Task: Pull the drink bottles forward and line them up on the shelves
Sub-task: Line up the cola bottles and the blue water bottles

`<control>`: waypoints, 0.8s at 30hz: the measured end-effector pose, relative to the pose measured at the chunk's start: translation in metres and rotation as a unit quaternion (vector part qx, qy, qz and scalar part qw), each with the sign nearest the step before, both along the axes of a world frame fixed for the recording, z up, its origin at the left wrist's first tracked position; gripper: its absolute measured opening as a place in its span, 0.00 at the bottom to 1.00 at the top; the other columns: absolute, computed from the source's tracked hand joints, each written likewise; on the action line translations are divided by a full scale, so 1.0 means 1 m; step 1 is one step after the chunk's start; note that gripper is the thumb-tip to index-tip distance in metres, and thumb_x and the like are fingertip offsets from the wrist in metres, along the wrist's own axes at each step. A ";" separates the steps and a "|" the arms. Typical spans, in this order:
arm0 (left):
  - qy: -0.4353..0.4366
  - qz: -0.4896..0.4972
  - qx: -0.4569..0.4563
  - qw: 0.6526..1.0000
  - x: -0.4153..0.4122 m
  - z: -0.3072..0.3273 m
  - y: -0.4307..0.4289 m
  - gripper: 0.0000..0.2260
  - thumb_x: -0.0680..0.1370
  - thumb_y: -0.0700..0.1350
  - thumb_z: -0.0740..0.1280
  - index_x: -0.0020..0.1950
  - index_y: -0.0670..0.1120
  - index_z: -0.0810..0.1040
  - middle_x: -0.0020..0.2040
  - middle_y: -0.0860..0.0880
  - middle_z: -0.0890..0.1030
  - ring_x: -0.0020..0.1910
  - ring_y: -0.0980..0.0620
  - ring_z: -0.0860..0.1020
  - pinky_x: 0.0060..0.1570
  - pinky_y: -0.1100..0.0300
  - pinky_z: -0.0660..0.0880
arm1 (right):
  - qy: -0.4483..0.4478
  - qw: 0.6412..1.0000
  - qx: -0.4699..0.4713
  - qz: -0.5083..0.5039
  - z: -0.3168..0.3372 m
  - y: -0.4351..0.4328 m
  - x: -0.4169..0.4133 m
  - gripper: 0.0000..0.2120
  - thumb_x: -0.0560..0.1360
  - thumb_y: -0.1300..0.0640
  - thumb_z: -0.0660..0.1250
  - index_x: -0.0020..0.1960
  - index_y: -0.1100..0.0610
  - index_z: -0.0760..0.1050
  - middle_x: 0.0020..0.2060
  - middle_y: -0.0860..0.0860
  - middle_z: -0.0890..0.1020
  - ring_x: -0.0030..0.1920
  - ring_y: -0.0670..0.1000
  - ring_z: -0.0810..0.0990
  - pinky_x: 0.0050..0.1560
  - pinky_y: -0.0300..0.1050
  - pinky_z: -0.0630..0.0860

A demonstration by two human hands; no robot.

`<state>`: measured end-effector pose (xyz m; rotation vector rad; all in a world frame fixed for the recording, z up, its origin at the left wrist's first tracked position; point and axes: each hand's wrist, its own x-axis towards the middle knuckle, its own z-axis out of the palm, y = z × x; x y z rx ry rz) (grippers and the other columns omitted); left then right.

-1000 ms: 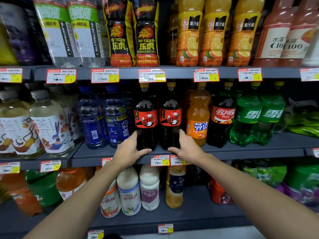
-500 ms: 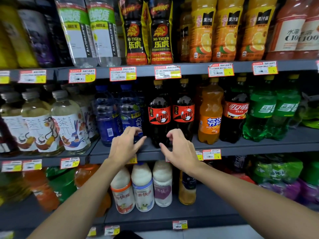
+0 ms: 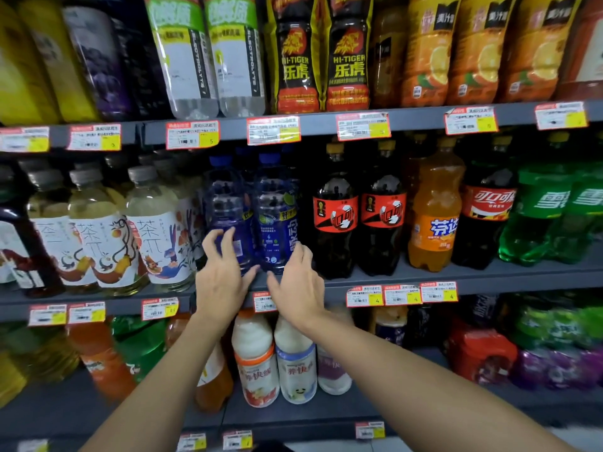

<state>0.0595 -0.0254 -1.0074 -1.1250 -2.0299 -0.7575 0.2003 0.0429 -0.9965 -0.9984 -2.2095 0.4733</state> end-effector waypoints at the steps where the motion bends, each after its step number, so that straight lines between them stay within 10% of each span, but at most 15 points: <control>1: -0.024 0.004 0.007 1.000 0.004 -0.005 0.002 0.42 0.69 0.58 0.77 0.74 0.41 0.63 0.69 0.39 0.65 0.35 0.44 0.80 0.24 0.58 0.73 | -0.002 1.000 -0.007 -0.012 0.002 -0.001 -0.005 0.35 0.79 0.46 0.66 0.77 0.60 0.54 0.73 0.56 0.63 0.56 0.56 0.82 0.53 0.51 0.76; 10: -0.307 0.076 0.043 0.948 0.007 0.002 0.021 0.46 0.69 0.64 0.75 0.74 0.38 0.60 0.70 0.37 0.71 0.61 0.34 0.77 0.51 0.41 0.76 | -0.003 0.996 -0.057 -0.063 0.009 0.004 -0.023 0.44 0.77 0.48 0.70 0.79 0.62 0.47 0.75 0.58 0.65 0.59 0.57 0.81 0.53 0.51 0.76; 24: -0.306 0.066 0.088 0.946 0.001 0.005 0.021 0.34 0.68 0.61 0.78 0.62 0.40 0.71 0.58 0.38 0.80 0.54 0.36 0.80 0.47 0.46 0.76 | 0.043 0.993 -0.080 -0.071 0.008 -0.003 -0.018 0.30 0.75 0.45 0.73 0.65 0.56 0.60 0.62 0.55 0.69 0.54 0.58 0.82 0.48 0.49 0.76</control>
